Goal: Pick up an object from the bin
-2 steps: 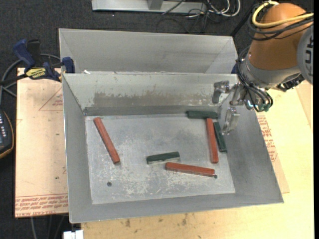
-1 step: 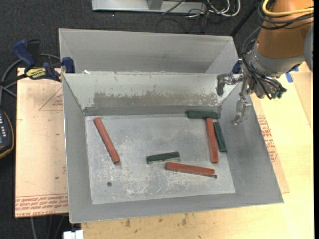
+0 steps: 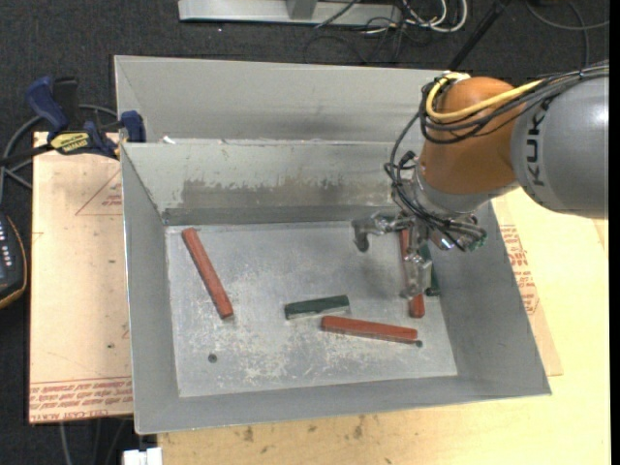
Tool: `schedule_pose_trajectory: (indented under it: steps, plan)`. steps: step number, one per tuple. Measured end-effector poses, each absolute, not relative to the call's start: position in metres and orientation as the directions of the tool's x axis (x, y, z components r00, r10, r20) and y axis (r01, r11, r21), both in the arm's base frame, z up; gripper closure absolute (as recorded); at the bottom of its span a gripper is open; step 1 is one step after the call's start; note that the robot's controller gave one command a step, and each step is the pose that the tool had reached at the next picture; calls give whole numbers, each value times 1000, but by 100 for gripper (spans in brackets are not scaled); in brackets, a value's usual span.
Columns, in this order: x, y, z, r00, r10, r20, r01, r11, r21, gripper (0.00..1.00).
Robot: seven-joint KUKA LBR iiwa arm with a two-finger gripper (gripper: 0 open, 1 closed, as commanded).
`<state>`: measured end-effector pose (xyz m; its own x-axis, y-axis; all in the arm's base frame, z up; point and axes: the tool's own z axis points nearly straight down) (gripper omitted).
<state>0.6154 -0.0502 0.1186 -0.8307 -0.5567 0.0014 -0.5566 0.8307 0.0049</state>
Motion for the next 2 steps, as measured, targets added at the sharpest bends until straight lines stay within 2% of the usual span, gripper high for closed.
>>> schedule_pose_trajectory:
  steps: [1, 2]
  plan:
    - [590, 10, 72, -824, -566, 1, -566, 824, 6, 0]
    - [564, 58, 72, -777, -629, -3, -629, 777, 1, 0]
